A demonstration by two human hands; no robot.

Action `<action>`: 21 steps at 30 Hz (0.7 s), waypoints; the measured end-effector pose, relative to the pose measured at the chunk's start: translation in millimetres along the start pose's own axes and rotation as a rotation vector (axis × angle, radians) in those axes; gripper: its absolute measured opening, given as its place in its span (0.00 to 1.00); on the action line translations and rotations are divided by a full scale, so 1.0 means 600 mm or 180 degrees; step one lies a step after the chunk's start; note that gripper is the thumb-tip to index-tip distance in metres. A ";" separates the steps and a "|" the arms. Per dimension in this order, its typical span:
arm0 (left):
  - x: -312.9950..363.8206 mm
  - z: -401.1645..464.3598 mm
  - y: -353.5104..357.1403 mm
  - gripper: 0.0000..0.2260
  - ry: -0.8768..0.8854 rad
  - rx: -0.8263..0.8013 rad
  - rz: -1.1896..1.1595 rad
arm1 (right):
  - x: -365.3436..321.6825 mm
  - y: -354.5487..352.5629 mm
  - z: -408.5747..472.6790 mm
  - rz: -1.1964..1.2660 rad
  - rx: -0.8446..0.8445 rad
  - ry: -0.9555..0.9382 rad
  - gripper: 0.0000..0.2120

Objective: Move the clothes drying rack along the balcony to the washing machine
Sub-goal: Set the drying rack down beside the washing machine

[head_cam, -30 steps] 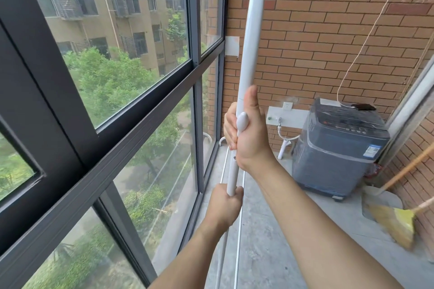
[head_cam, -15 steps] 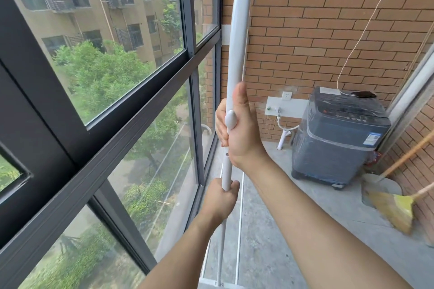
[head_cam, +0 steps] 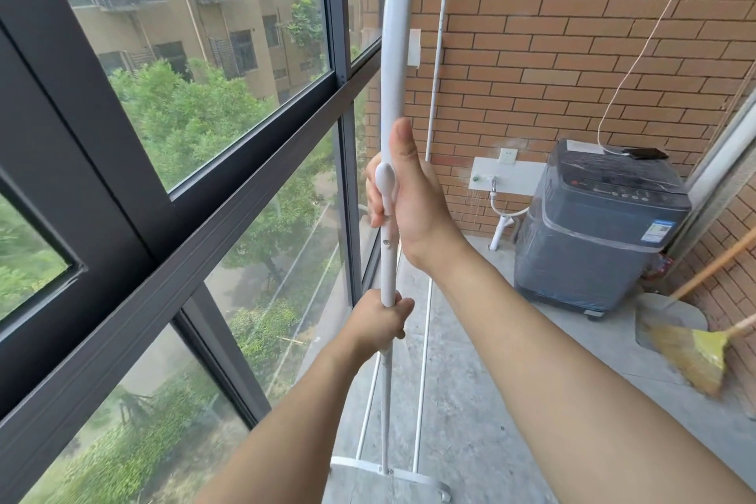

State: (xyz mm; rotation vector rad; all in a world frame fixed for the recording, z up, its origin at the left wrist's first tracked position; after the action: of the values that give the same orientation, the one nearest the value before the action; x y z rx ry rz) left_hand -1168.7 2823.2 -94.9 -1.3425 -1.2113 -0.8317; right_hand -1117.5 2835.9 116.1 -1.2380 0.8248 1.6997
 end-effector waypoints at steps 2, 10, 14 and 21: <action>-0.002 -0.001 0.001 0.10 -0.0106 -0.0129 0.0137 | -0.001 -0.001 -0.004 -0.0032 0.0016 -0.0019 0.29; 0.001 -0.007 -0.004 0.09 -0.0241 -0.0115 0.0270 | 0.002 -0.007 -0.010 -0.0026 0.0109 -0.0051 0.30; 0.004 -0.013 -0.004 0.10 -0.0249 -0.0092 0.0267 | 0.000 -0.008 -0.010 -0.0067 0.0126 -0.0103 0.31; 0.009 -0.014 -0.005 0.10 -0.0228 -0.0051 0.0249 | -0.004 -0.010 -0.012 -0.0130 0.0154 -0.0164 0.33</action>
State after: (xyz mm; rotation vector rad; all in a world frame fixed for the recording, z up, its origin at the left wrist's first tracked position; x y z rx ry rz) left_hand -1168.8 2815.5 -87.6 -1.4340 -1.2018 -0.7448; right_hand -1108.6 2831.3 116.3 -1.1664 0.8001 1.6628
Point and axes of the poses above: each hand's wrist, its own z-axis towards the middle knuckle, its own y-axis out of the palm, x = y × z, the point moved 8 cm from there along z, towards the middle knuckle, and after that the axes turned 5 degrees about -z, right-handed, at the moved point
